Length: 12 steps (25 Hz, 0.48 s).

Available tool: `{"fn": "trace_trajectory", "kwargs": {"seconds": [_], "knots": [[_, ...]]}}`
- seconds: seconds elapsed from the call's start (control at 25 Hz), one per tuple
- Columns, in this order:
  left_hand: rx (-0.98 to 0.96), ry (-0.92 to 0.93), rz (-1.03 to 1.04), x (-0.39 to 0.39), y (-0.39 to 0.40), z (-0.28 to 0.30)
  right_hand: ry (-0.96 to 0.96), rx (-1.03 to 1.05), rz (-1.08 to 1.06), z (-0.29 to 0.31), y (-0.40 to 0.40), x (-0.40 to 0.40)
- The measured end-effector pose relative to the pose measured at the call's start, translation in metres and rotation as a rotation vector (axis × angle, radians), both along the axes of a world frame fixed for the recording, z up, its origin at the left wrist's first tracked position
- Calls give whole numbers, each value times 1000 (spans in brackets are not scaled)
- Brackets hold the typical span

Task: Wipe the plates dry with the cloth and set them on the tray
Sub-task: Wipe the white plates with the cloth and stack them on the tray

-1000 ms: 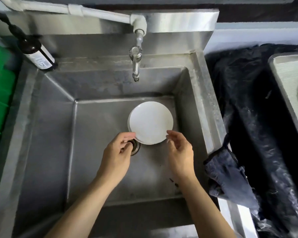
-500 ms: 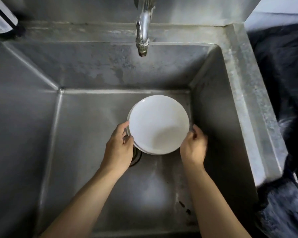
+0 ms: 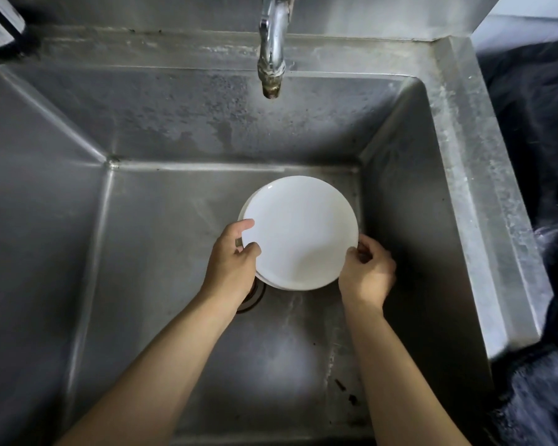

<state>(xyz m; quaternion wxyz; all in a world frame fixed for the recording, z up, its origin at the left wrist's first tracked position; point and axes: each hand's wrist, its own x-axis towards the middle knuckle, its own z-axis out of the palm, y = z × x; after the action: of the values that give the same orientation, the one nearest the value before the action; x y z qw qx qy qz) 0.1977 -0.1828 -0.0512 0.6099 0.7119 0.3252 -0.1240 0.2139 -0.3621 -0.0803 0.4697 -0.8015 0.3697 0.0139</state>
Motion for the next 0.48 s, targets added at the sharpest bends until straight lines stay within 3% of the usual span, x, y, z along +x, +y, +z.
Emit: {"fn": "trace_trajectory", "kwargs": {"seconds": [0.28,0.48], "knots": [[-76,-52,117,-18,8,13,-75,0,3,14,3,-12],[-39,-70,220,-52,26,40,-100,-10,124,50,23,-35]]}}
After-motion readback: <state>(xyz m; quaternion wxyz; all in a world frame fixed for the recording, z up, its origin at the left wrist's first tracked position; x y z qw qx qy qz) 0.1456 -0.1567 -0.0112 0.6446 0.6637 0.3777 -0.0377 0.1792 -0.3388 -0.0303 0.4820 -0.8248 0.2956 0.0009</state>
